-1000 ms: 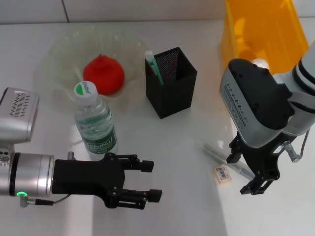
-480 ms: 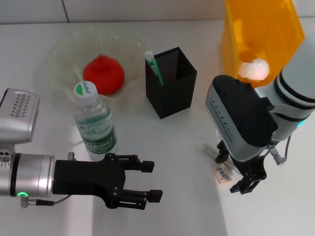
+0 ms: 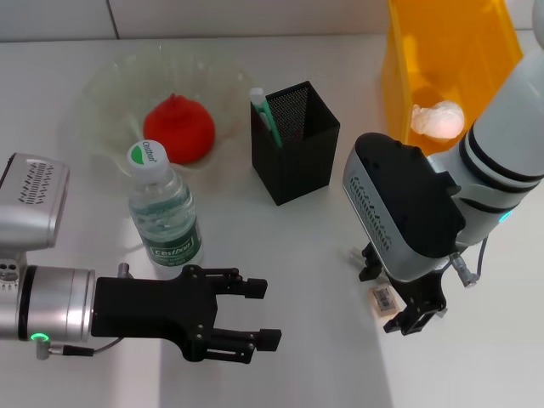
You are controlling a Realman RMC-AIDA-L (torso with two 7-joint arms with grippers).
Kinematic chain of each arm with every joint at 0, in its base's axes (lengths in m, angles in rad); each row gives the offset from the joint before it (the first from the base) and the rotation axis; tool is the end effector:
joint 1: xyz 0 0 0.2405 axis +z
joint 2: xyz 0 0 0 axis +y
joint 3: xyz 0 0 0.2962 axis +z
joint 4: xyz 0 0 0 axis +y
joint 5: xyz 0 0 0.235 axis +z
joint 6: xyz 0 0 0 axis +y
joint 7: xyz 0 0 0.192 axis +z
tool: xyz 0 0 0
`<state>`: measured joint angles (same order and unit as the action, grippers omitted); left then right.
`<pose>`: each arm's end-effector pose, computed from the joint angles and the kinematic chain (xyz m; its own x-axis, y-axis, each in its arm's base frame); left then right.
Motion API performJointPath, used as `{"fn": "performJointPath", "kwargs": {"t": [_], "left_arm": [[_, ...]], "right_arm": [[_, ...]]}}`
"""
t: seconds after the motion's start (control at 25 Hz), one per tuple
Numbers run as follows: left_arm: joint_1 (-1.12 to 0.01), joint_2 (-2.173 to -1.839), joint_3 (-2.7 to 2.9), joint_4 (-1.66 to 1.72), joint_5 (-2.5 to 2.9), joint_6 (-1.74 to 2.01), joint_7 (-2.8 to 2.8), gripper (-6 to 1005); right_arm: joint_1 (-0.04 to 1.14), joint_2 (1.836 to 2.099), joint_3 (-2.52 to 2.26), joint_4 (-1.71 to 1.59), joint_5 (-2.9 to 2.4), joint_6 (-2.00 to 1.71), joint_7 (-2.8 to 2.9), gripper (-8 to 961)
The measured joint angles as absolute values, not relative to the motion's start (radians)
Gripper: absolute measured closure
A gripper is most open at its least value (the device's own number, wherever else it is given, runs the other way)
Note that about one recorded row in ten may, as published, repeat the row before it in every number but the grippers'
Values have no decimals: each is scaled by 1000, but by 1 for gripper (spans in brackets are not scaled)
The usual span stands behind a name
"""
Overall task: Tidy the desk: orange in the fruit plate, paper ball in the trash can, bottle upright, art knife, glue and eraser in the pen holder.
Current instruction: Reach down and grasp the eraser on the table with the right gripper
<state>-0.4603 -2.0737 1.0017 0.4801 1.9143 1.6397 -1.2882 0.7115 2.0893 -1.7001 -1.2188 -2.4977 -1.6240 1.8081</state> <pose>-0.2951 0.2973 -0.1232 0.8042 0.4236 0.4170 0.3930 -0.9052 0.1618 0.1973 0.3576 -0.1329 0.8179 0.2914 0.4962 0.2122 -0.9543 0.2105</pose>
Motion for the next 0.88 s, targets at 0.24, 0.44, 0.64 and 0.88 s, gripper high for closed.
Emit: {"fn": "performJointPath", "kwargs": {"t": [0.24,0.44,0.64,0.88], "left_arm": [[-458,-2074,1002,480,1914,1640,-1288,226],[-454,-2074,1001,480,1914,1639,-1287,226],[-454,-2074,1000,480,1914,1638,-1287,226],[-454,-2074,999,480,1914,1639,-1287,226]], "right_arm": [[736,2089,-1701,-1168,-2498,-1610,1824,250],[739,2089,-1701,-1161,-2498,-1603,1825,250],[747,2089,-1715,-1143,-2498,-1599,1829,264],[749,2089,-1729,-1141,-2498,-1597,1833,307]]}}
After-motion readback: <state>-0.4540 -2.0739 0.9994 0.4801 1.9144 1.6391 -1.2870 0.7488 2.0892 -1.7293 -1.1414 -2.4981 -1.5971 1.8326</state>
